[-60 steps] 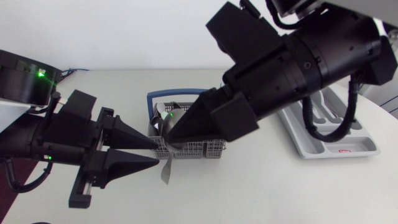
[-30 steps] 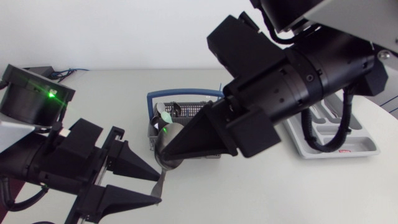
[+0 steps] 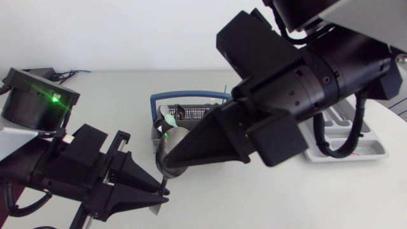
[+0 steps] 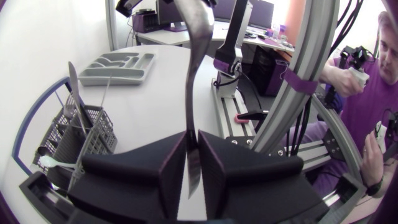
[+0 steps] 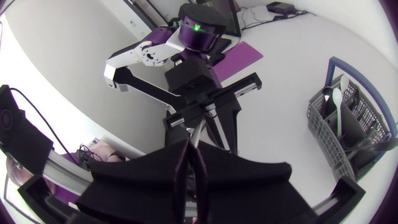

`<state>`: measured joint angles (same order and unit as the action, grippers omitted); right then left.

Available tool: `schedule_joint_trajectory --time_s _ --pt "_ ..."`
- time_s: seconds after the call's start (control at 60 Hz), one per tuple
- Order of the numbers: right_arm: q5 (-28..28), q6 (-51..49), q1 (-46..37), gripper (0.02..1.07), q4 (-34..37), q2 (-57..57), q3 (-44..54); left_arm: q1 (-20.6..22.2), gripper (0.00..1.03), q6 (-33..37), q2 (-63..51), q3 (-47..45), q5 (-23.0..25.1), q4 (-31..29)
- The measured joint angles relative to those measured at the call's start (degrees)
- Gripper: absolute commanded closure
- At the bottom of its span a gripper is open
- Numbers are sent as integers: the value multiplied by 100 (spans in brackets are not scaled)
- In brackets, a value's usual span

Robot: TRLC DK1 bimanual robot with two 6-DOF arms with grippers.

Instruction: Unload the cutlery basket into the drawer organizer.

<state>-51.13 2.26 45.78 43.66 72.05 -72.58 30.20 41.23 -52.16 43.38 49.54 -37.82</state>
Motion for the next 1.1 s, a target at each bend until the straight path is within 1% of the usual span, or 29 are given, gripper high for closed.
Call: schedule_joint_trajectory --time_s 0.167,0.25,0.3,0.367,0.433,0.5,0.65,0.817,0.883,0.95,1.1 --pt "-26 -184 0 101 -39 -57 125 0 100 -7 -9 -44 50 -4" --pt "-52 -262 0 98 -83 -74 181 0 100 -13 -37 -61 83 -4" --pt "-52 -278 -7 89 -157 -94 223 0 100 -26 -44 -61 81 -2" --pt "-15 -275 -13 72 -188 -131 243 -2 100 -66 -44 -61 76 59" --pt "92 -273 -28 59 -188 -247 262 -28 100 -107 -44 -59 72 190" --pt "350 -275 -72 53 -297 -444 339 -81 100 -177 -44 -59 55 332" --pt "931 -275 -125 52 -682 -999 704 -205 100 -472 -48 -59 50 739" --pt "1110 -275 -122 52 -975 -1224 1172 -223 100 -645 -205 -13 55 837" --pt "1300 -278 -105 52 -1137 -1292 1340 -223 100 -702 -273 31 57 852" --pt "1495 -278 -42 52 -1370 -1381 1528 -223 100 -776 -328 101 76 872" --pt "1725 -361 59 52 -2079 -1521 2044 -236 100 -940 -404 258 234 975"
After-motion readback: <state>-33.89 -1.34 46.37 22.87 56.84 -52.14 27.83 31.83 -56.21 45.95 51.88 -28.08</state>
